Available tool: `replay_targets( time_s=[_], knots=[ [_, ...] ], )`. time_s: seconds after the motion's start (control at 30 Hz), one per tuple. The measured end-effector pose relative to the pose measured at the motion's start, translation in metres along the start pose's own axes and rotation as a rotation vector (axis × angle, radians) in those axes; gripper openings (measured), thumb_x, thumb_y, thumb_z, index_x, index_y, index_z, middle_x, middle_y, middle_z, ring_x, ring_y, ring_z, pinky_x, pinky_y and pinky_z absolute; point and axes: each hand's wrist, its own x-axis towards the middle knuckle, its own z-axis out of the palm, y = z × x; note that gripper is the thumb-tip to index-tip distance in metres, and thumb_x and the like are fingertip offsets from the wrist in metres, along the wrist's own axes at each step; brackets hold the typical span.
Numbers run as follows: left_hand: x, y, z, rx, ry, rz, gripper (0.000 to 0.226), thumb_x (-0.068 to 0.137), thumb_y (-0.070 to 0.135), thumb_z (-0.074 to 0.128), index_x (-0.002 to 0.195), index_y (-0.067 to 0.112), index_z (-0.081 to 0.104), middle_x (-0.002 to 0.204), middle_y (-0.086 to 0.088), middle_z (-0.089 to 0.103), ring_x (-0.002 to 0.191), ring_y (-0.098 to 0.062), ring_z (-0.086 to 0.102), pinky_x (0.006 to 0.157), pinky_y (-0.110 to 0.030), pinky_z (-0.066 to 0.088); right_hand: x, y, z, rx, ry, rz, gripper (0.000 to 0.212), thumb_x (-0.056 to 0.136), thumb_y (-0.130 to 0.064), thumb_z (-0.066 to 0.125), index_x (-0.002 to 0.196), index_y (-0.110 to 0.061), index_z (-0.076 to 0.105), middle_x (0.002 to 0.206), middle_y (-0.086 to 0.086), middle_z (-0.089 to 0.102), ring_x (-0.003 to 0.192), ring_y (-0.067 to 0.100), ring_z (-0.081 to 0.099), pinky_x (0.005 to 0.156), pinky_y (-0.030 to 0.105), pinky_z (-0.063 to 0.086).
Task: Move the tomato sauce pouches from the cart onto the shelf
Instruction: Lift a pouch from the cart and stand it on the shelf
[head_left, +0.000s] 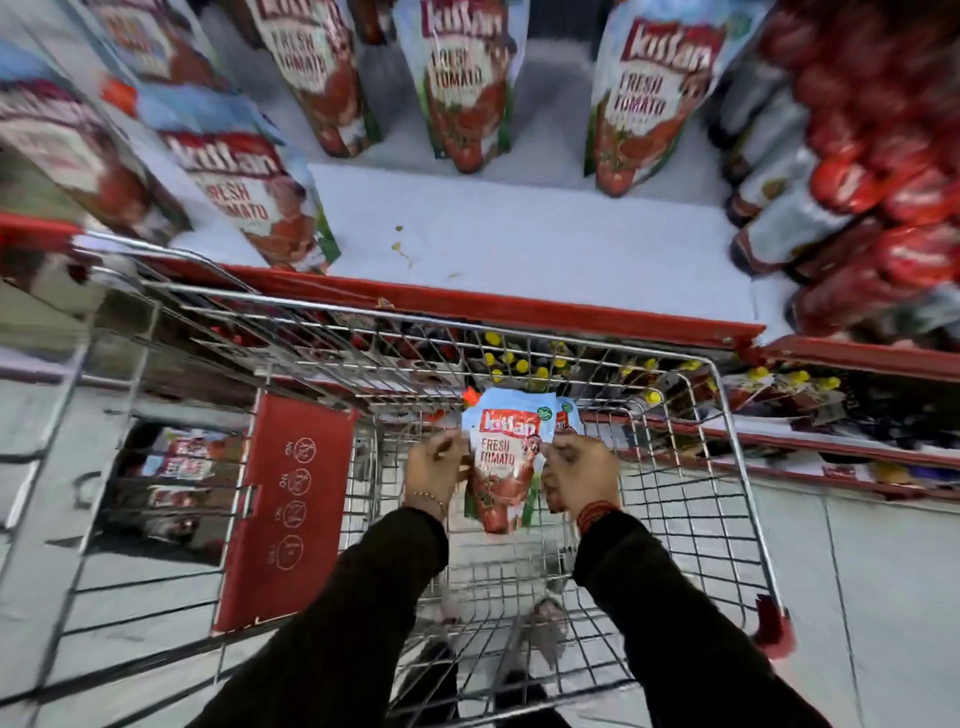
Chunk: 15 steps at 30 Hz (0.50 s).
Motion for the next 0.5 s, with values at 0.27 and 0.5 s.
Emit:
replay_targets(
  time_s=[0.27,0.5],
  knots=[
    [-0.078,0.088,-0.040,0.269,0.161,0.484,0.022,0.095,0.016,0.060,0.107,0.003,0.072,0.098,-0.013,0.075,0.078,-0.015,0.066,0.069,-0.007,0.048,-0.062,-0.093,-0.053,0.083,0.042,-0.242,0.003,0.091,-0.023,0.069,0.092,-0.021,0.068,0.092,0.001,0.074,0.082,0.019,0.073,0.076,0.033,0.061],
    [-0.103,0.158,-0.059,0.089,0.213,0.687,0.012,0.094,0.028,0.060,0.102,0.027,0.069,0.102,0.002,0.070,0.096,-0.023,0.069,0.089,-0.046,0.059,-0.085,-0.171,-0.076,0.160,0.151,-0.496,0.006,0.090,-0.023,0.070,0.093,-0.018,0.070,0.084,-0.008,0.072,0.080,0.004,0.069,0.074,0.017,0.056]
  ],
)
